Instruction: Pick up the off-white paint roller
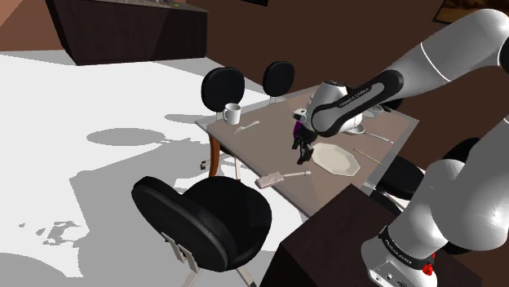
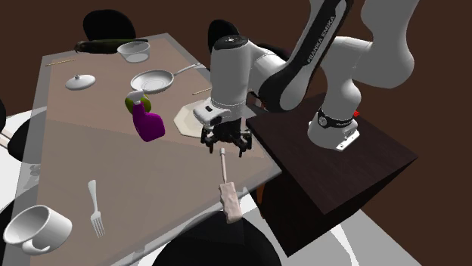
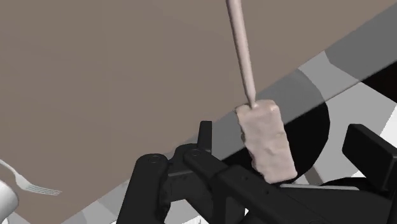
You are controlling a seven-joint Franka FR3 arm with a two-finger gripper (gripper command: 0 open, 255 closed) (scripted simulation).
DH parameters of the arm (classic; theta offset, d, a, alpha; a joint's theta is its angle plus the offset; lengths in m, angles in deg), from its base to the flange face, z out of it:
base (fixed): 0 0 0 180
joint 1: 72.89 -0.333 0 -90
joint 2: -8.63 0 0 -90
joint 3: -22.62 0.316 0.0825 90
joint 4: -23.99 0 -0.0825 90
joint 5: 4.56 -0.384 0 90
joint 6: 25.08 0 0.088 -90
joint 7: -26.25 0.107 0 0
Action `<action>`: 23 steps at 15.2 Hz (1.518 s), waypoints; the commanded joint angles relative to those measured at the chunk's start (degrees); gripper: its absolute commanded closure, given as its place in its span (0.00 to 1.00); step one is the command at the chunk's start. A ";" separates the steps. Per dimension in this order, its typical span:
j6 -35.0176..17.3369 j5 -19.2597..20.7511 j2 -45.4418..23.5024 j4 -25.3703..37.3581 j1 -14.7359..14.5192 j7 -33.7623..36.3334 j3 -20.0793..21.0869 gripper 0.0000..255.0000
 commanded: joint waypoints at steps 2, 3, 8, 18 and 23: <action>-4.85 -8.34 -8.62 2.00 -1.14 -11.46 1.06 0.00; -6.13 -10.99 -11.23 2.75 -0.68 -15.14 2.24 0.00; -10.87 -18.49 -20.16 5.65 3.58 -25.70 8.69 0.00; -14.54 -22.64 -25.21 7.14 6.94 -29.03 12.96 1.00; -14.54 -22.64 -25.22 7.15 6.95 -29.05 12.97 1.00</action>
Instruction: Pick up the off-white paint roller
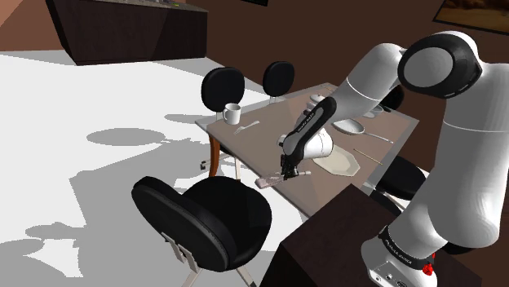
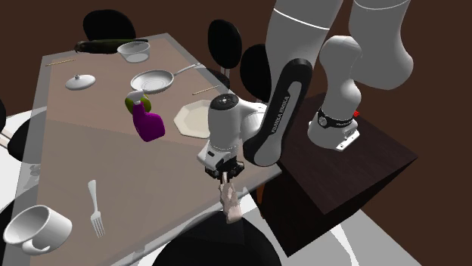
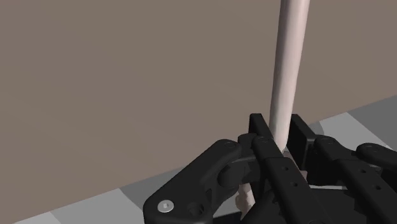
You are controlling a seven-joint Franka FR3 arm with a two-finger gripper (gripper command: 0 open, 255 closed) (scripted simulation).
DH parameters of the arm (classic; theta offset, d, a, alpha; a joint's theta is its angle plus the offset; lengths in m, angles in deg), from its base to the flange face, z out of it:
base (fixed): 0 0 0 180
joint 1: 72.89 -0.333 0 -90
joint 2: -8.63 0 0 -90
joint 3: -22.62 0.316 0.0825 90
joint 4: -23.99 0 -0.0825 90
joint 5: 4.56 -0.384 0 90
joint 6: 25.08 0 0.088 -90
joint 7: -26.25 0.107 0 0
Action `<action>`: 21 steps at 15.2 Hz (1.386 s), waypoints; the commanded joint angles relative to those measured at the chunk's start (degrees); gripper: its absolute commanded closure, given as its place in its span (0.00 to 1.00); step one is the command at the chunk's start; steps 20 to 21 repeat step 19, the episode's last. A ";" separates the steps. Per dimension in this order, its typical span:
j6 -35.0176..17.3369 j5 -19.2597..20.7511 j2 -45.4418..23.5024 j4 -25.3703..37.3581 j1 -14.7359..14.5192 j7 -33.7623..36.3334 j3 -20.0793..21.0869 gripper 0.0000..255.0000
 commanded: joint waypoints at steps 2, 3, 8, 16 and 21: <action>-0.02 -0.01 -0.02 -0.05 0.03 -0.04 0.01 1.00; 0.64 0.63 0.89 -0.33 -0.61 0.50 -0.77 1.00; 3.96 4.43 5.40 -1.59 -3.71 3.56 -4.68 1.00; 9.55 12.06 12.62 -2.82 -7.39 9.35 -9.88 1.00; 10.40 13.23 13.66 -2.91 -7.69 10.22 -10.40 1.00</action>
